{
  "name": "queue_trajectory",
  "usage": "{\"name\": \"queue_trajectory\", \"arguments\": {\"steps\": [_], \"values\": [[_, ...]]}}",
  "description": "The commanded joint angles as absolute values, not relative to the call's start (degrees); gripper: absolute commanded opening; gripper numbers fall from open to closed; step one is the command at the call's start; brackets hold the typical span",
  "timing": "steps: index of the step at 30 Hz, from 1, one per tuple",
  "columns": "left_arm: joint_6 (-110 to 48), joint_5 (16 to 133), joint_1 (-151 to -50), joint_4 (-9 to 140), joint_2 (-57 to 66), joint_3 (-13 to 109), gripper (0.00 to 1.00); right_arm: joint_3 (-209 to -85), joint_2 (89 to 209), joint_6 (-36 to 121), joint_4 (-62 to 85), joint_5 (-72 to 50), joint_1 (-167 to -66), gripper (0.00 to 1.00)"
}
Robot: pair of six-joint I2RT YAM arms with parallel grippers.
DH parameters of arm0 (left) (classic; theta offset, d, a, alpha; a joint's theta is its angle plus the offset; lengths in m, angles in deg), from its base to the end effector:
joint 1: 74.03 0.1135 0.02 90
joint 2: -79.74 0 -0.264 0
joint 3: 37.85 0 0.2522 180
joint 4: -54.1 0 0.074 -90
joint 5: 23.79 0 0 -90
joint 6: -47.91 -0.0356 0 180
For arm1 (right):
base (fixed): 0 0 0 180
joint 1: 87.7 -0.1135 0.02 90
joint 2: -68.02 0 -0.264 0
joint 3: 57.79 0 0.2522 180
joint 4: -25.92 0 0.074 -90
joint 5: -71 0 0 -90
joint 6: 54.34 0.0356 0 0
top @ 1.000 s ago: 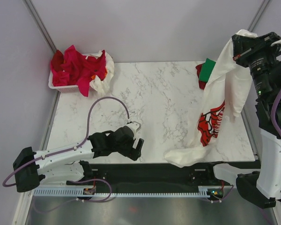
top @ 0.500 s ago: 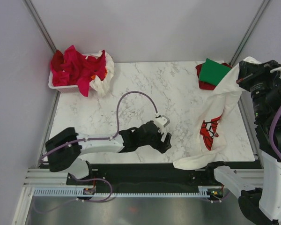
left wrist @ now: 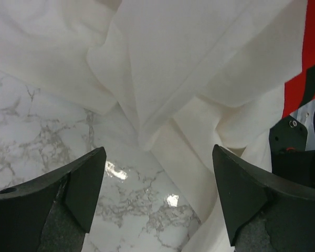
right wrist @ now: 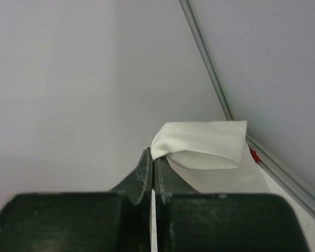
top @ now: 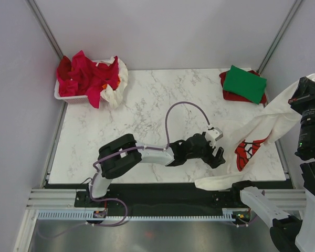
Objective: Fold and stack the t-shirts
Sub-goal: Flatten the tshirt out
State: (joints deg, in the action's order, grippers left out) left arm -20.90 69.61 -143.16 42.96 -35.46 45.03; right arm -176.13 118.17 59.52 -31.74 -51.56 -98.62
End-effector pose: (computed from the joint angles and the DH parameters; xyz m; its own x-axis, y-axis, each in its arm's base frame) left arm 0.1575 -0.4191 0.1780 -0.4643 0.2049 -0.8617 0.8415 0.4054 -0.3570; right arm 0.0496 -0.0099 0.5693 0.3097 0.4070 -0.8594 0.2565 0.8345 0.4876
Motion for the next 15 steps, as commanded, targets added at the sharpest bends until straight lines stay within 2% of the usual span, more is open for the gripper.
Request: {"name": "queue_trajectory", "arguments": {"steps": [1, 7, 10, 11, 13, 14, 15], "values": [[-23.9, 71.04, -143.56, 38.07, -39.69, 50.86, 0.89, -177.72, 118.03, 57.81, -31.35, -53.72, -99.48, 0.0], [-24.42, 72.54, -143.73, 38.07, -46.38, 56.59, 0.84, -178.07, 117.94, 57.29, -32.05, -53.89, -101.41, 0.0], [-24.6, 72.01, -144.08, 38.07, -48.66, 58.52, 0.73, -178.34, 117.86, 56.67, -32.05, -55.21, -102.9, 0.0], [-24.6, 71.58, -144.08, 38.07, -49.1, 58.61, 0.6, -178.34, 117.77, 56.32, -32.05, -55.47, -103.26, 0.0], [-24.77, 71.13, -144.08, 38.07, -49.37, 58.7, 0.45, -178.16, 117.68, 55.97, -32.05, -56.35, -103.87, 0.0], [-25.04, 70.44, -144.08, 38.07, -49.11, 58.53, 0.21, -178.07, 117.59, 55.97, -32.05, -56.7, -104.05, 0.0], [-25.74, 69.73, -144.08, 38.07, -48.67, 57.74, 0.13, -177.99, 117.42, 55.88, -32.05, -57.06, -104.22, 0.0]]}}
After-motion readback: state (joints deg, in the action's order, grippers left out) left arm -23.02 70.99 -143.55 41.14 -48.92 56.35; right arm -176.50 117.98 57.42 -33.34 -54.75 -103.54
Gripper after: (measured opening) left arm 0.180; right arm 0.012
